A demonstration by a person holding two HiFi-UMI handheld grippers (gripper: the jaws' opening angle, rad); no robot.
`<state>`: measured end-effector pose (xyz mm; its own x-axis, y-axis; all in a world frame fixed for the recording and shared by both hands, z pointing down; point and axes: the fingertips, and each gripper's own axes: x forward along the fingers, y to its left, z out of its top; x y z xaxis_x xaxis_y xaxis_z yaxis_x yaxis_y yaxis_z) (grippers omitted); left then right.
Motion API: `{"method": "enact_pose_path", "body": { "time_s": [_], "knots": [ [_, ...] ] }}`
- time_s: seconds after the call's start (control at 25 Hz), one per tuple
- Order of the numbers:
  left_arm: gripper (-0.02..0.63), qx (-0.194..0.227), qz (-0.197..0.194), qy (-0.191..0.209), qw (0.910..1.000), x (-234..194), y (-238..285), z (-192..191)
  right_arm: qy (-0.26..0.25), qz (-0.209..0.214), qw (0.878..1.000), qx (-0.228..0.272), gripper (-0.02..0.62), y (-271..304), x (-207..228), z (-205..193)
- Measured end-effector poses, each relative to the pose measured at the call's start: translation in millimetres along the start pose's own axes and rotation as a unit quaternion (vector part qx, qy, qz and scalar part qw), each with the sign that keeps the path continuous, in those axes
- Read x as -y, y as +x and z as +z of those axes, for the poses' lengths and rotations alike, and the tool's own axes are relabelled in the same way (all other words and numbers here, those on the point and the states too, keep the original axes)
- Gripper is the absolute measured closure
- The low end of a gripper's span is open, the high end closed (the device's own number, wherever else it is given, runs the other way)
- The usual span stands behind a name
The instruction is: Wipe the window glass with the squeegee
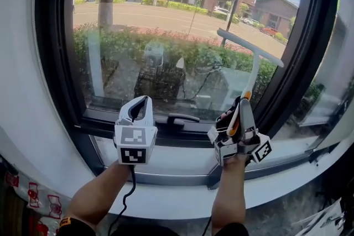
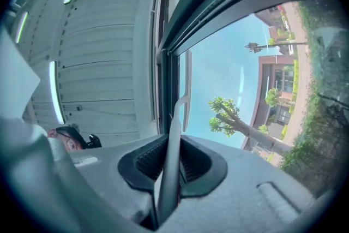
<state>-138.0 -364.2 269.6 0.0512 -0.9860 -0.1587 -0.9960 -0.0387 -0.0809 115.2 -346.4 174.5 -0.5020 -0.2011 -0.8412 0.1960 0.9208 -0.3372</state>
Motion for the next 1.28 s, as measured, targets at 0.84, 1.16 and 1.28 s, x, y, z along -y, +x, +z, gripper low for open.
{"method": "enact_pose_path", "body": {
  "time_s": [0.84, 1.16, 1.28],
  "knots": [
    [0.588, 0.036, 0.147, 0.01, 0.9884, -246.3, -95.7, 60.9, 0.023, 0.039, 0.992, -0.119, 0.551, 184.0, 1.4, -300.1],
    [0.588, 0.026, 0.147, 0.012, 0.9888, -258.9, -98.9, 51.2, 0.028, 0.009, 0.992, -0.121, 0.551, 194.3, 33.5, -329.3],
    [0.588, 0.023, 0.141, 0.012, 0.9896, -256.9, -97.0, 49.0, 0.022, 0.005, 0.993, -0.113, 0.551, 203.5, 38.8, -324.9]
  ]
}}
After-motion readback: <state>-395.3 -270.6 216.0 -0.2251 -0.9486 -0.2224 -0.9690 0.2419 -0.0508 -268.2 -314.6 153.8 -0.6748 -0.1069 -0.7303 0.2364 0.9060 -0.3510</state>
